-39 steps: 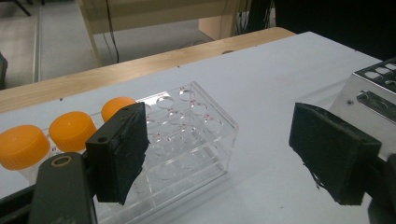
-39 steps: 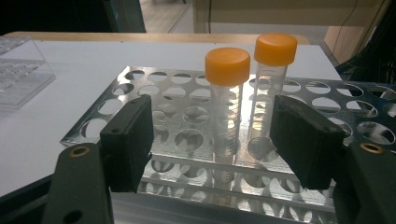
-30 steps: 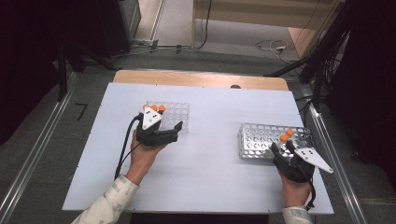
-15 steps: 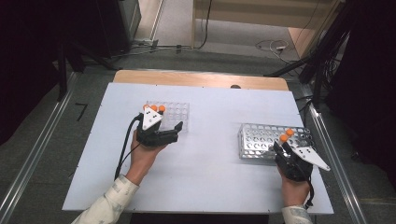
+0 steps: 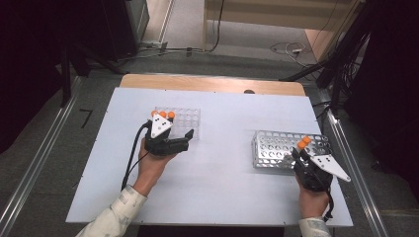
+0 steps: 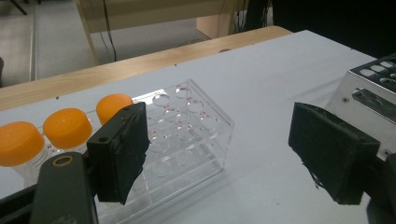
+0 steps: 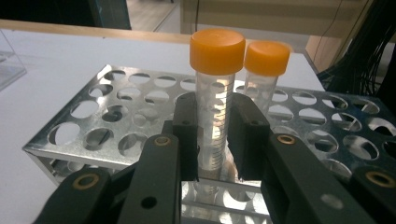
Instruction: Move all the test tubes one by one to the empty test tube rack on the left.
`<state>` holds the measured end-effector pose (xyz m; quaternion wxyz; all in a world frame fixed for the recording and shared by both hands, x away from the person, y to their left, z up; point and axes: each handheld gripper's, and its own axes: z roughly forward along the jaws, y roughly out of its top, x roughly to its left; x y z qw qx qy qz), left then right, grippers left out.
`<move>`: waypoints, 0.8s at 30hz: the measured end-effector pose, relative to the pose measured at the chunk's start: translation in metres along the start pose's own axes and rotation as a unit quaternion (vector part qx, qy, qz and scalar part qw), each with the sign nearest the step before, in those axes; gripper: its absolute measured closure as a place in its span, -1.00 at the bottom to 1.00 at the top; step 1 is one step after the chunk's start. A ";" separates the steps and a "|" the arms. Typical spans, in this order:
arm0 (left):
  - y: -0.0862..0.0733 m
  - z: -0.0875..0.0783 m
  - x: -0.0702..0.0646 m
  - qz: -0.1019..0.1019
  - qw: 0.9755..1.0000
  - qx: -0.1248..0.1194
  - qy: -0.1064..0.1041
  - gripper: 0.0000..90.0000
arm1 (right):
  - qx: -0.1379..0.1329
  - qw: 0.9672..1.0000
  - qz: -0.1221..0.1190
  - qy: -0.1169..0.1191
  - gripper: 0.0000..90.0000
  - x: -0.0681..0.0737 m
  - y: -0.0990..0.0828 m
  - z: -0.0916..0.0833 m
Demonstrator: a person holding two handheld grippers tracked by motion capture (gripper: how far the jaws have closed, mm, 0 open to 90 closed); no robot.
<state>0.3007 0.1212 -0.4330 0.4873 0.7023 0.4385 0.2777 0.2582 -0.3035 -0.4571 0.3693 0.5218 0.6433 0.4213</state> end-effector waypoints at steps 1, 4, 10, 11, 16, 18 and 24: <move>0.000 0.000 0.000 0.000 1.000 0.000 0.000 -0.55 | -0.002 1.000 0.001 0.001 0.59 0.000 0.001 -0.001; 0.000 0.000 -0.001 0.002 1.000 0.001 -0.001 -0.55 | -0.013 1.000 -0.004 -0.004 0.59 0.003 0.005 -0.005; -0.001 0.001 -0.002 0.002 1.000 0.001 -0.002 -0.55 | -0.028 0.999 -0.008 -0.013 0.60 0.006 0.010 -0.011; -0.001 0.001 -0.002 0.002 1.000 0.001 -0.002 -0.55 | -0.032 0.999 -0.011 -0.015 0.60 0.006 0.011 -0.012; 0.000 0.000 -0.002 0.002 1.000 0.001 -0.002 -0.55 | -0.043 0.999 -0.017 -0.022 0.60 0.010 0.015 -0.017; 0.000 0.000 -0.002 0.002 1.000 0.000 -0.003 -0.55 | -0.049 0.998 -0.016 -0.025 0.60 0.011 0.016 -0.020; 0.000 0.000 -0.002 0.001 1.000 0.000 -0.004 -0.55 | -0.064 0.997 -0.022 -0.025 0.60 0.015 0.020 -0.027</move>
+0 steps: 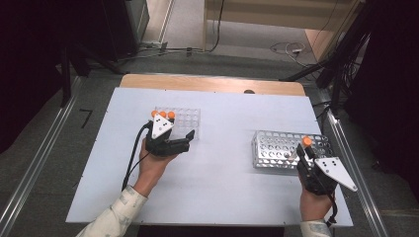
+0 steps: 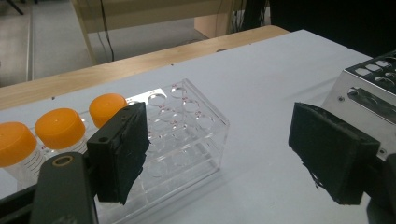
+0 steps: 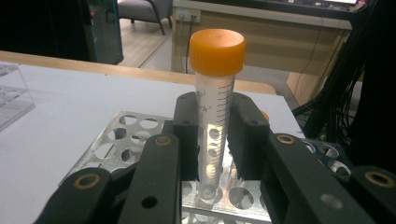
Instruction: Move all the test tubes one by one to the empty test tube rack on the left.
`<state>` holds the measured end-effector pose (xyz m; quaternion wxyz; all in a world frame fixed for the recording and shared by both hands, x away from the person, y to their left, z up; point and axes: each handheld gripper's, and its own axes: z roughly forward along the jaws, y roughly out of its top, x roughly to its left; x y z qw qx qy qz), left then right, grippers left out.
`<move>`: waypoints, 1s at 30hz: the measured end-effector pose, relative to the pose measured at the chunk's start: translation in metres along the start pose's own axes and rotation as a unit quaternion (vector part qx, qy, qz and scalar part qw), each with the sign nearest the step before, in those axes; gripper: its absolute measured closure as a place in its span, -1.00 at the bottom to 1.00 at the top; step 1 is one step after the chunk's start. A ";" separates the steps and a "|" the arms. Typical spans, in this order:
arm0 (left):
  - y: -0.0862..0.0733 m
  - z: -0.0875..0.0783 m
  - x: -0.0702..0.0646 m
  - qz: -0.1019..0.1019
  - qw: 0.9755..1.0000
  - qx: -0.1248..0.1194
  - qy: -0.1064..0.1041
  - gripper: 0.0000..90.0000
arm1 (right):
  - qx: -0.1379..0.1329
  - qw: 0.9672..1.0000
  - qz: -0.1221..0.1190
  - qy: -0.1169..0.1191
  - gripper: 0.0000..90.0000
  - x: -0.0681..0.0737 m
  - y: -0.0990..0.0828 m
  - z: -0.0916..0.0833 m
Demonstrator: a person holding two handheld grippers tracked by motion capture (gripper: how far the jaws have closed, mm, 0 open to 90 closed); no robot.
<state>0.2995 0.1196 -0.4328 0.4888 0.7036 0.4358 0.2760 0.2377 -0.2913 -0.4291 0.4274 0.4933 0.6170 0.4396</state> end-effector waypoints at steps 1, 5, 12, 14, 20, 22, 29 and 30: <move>0.000 0.000 0.000 0.000 1.000 0.000 -0.001 -0.55 | -0.002 1.000 0.000 0.004 0.60 0.001 0.001 -0.001; 0.000 0.000 -0.001 0.001 1.000 0.002 -0.003 -0.55 | -0.005 1.000 -0.001 0.017 0.60 0.008 0.002 -0.004; 0.000 0.000 -0.005 0.004 1.000 0.002 -0.015 -0.55 | -0.008 0.998 -0.019 0.067 0.60 0.034 0.002 -0.007; 0.000 0.001 -0.006 0.001 1.000 0.005 -0.025 -0.57 | -0.008 0.996 -0.022 0.086 0.60 0.044 0.002 -0.008; 0.001 0.001 -0.015 0.002 0.998 0.005 -0.055 -0.61 | 0.007 0.987 -0.029 0.157 0.60 0.071 -0.002 -0.006; 0.001 0.000 -0.019 0.003 0.998 0.002 -0.062 -0.61 | 0.011 0.985 -0.033 0.168 0.60 0.079 -0.003 -0.004; 0.006 -0.008 -0.044 0.021 0.994 -0.005 -0.109 -0.61 | 0.030 0.976 -0.046 0.209 0.60 0.103 -0.009 0.003; 0.006 -0.009 -0.050 0.024 0.993 -0.003 -0.119 -0.60 | 0.031 0.975 -0.049 0.212 0.60 0.106 -0.010 0.003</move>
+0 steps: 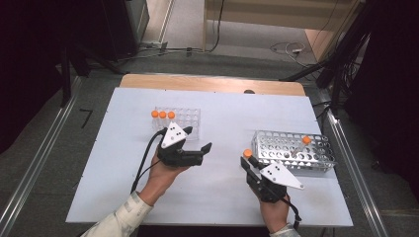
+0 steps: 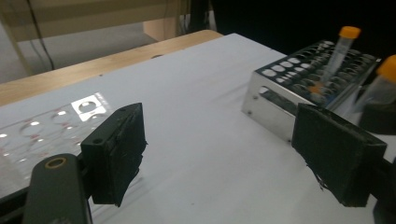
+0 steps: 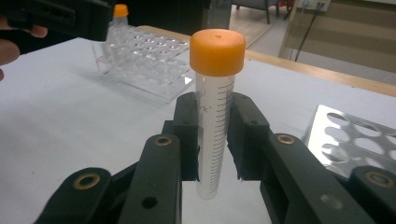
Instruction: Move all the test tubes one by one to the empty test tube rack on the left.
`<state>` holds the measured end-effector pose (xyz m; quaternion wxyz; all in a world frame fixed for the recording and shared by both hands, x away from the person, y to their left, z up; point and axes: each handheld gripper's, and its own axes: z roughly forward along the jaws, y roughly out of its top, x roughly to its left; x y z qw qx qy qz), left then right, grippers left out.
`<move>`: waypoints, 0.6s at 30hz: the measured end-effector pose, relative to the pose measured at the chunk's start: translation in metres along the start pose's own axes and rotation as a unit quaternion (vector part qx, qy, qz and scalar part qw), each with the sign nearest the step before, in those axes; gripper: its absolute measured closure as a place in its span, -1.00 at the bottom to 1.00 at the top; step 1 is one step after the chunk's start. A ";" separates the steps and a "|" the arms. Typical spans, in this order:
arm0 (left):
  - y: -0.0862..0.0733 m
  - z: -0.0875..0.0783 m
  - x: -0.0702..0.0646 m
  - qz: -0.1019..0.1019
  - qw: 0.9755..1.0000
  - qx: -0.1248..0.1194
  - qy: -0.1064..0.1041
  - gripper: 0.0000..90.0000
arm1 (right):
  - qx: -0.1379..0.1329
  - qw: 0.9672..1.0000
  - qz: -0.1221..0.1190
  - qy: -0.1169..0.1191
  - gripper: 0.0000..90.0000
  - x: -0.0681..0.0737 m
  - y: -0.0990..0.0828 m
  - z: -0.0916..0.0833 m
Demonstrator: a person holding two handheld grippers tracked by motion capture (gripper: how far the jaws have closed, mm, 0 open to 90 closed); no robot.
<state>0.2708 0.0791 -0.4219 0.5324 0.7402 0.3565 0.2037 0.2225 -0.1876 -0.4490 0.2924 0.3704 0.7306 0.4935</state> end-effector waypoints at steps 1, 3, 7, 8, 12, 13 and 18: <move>0.000 0.000 -0.003 0.003 1.000 0.002 -0.005 -0.57 | 0.001 1.000 -0.003 0.006 0.60 0.003 0.000 0.002; 0.000 0.001 -0.011 0.006 1.000 0.005 -0.020 -0.54 | 0.005 1.000 -0.007 0.011 0.60 0.007 -0.001 0.004; 0.000 0.002 -0.023 0.010 0.999 0.008 -0.046 -0.49 | 0.011 1.000 -0.009 0.023 0.60 0.013 -0.002 0.010; 0.000 0.002 -0.025 0.013 0.999 0.008 -0.050 -0.48 | 0.012 1.000 -0.011 0.027 0.60 0.014 -0.002 0.012; 0.000 0.001 -0.033 0.026 0.998 0.001 -0.064 -0.33 | 0.018 0.999 -0.009 0.041 0.60 0.021 -0.001 0.018; 0.000 0.000 -0.035 0.028 0.997 0.000 -0.068 -0.29 | 0.019 0.999 -0.010 0.044 0.60 0.023 -0.001 0.019; -0.002 0.001 -0.039 0.035 0.996 0.000 -0.083 -0.08 | 0.017 0.998 -0.011 0.060 0.60 0.031 0.001 0.024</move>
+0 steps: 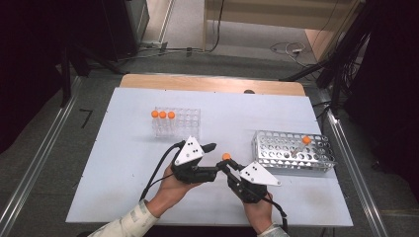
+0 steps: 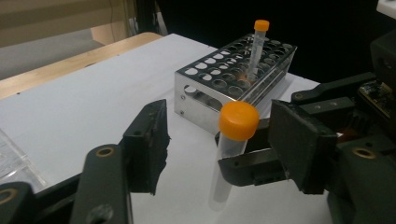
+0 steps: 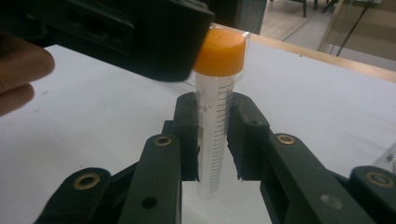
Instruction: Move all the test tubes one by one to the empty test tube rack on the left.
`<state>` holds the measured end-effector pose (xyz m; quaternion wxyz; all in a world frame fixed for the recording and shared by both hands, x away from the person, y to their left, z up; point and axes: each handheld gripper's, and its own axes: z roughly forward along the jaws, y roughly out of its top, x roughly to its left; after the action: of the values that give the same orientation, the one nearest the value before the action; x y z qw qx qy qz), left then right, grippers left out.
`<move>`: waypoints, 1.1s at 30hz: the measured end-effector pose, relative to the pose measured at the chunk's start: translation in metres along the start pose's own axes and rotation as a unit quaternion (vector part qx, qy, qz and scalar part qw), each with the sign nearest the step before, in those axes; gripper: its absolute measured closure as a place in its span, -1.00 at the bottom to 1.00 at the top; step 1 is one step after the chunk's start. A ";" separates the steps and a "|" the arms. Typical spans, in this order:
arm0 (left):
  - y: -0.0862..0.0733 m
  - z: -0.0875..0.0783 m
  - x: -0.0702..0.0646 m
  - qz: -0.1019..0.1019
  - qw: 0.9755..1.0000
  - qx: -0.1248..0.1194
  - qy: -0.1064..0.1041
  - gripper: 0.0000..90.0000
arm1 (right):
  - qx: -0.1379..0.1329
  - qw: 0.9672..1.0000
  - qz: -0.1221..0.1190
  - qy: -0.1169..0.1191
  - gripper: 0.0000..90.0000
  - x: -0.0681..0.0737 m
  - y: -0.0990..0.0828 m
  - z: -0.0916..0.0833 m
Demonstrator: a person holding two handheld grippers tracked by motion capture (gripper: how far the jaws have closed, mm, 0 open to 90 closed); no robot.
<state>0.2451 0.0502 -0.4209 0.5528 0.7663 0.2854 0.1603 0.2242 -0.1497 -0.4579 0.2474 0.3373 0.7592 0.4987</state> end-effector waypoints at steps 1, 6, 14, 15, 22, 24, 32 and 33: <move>-0.001 0.001 -0.001 0.001 1.000 0.000 -0.003 -0.04 | 0.000 1.000 0.004 0.004 0.60 0.001 0.001 0.001; -0.003 0.003 -0.003 0.009 1.000 0.005 -0.007 0.15 | 0.002 1.000 0.005 0.011 0.60 0.002 0.001 0.004; -0.006 0.006 -0.006 0.017 1.000 0.009 -0.004 0.38 | 0.008 1.000 0.004 0.016 0.60 0.004 0.001 0.005; -0.006 0.006 -0.005 0.017 1.000 0.009 -0.001 0.41 | 0.008 1.000 0.005 0.016 0.60 0.004 0.001 0.005; -0.006 0.005 -0.005 0.016 1.000 0.010 0.003 0.53 | 0.010 1.000 0.004 0.016 0.60 0.004 0.001 0.006; -0.007 0.006 -0.004 0.015 1.000 0.010 0.002 0.54 | 0.011 1.000 0.005 0.016 0.60 0.004 0.001 0.006; -0.007 0.006 -0.005 0.015 1.000 0.010 0.000 0.56 | 0.012 0.999 0.010 0.032 0.15 0.002 0.001 0.006; -0.007 0.006 -0.005 0.015 1.000 0.010 0.001 0.56 | 0.012 0.999 0.011 0.033 0.05 0.002 0.001 0.005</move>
<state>0.2429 0.0444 -0.4294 0.5423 0.7759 0.2760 0.1664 0.2273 -0.1448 -0.4588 0.2123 0.3316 0.7693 0.5032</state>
